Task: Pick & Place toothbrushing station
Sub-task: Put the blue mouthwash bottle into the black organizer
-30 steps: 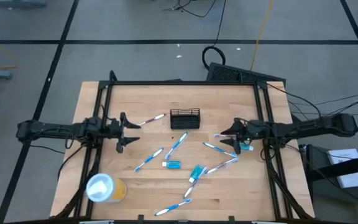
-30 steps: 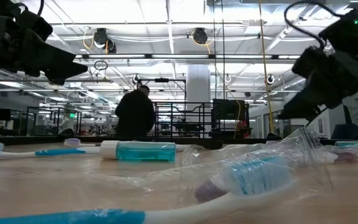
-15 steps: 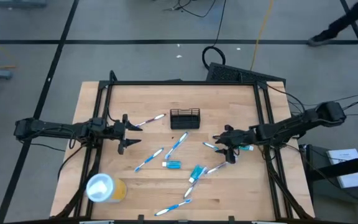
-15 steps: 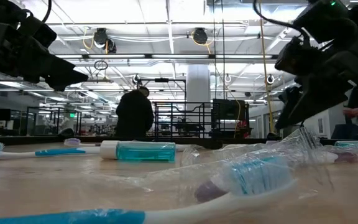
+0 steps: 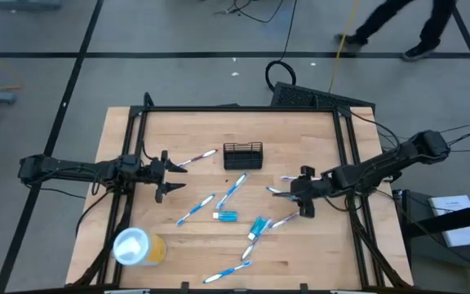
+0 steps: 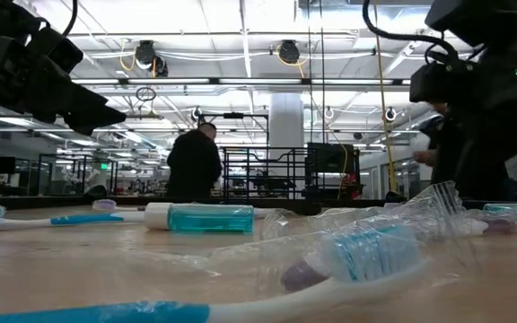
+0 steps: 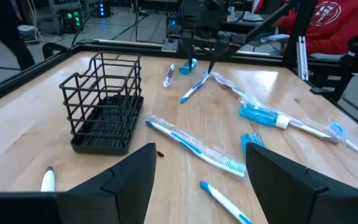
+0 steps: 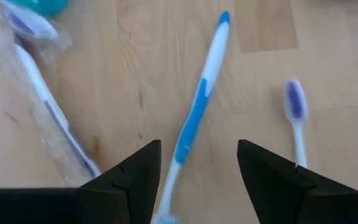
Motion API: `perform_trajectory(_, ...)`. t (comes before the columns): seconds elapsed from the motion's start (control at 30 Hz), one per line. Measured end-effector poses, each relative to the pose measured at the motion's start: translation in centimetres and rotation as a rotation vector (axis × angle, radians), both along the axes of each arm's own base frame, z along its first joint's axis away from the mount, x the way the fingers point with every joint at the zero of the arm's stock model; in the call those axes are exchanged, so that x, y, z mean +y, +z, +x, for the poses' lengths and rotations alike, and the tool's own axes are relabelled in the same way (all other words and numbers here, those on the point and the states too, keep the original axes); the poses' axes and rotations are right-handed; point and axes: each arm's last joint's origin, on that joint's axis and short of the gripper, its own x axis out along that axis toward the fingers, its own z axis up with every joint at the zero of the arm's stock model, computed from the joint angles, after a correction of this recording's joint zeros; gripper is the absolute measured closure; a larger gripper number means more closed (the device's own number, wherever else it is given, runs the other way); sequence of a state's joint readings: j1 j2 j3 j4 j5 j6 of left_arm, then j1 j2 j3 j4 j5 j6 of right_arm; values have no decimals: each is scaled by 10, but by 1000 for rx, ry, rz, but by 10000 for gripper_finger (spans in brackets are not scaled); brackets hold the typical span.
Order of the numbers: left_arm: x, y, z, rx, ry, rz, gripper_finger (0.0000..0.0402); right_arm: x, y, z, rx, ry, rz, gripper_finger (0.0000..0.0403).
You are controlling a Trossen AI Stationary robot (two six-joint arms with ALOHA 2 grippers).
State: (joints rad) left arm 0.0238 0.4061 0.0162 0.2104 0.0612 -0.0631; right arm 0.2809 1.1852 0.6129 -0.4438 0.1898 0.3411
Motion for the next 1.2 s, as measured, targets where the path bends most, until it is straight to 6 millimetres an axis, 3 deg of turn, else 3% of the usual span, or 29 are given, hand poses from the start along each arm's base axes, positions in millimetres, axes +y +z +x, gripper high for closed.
perform_trajectory(0.27, 0, 0, 0, -1, 8, 1, 149, 4, 23, -3, 110, -32, -53, 200)
perform_trajectory(0.5, 0, 0, 0, 5, 8, 3, 149, 6, 31, -18, 263, -97, -81, 200)
perform_trajectory(0.77, 0, -1, 0, 6, 8, 8, 149, 13, 31, -38, 394, -175, -111, 200)
perform_trajectory(1.2, 0, -1, 0, 6, 8, 9, 149, 27, 31, -53, 460, -254, -81, 210)
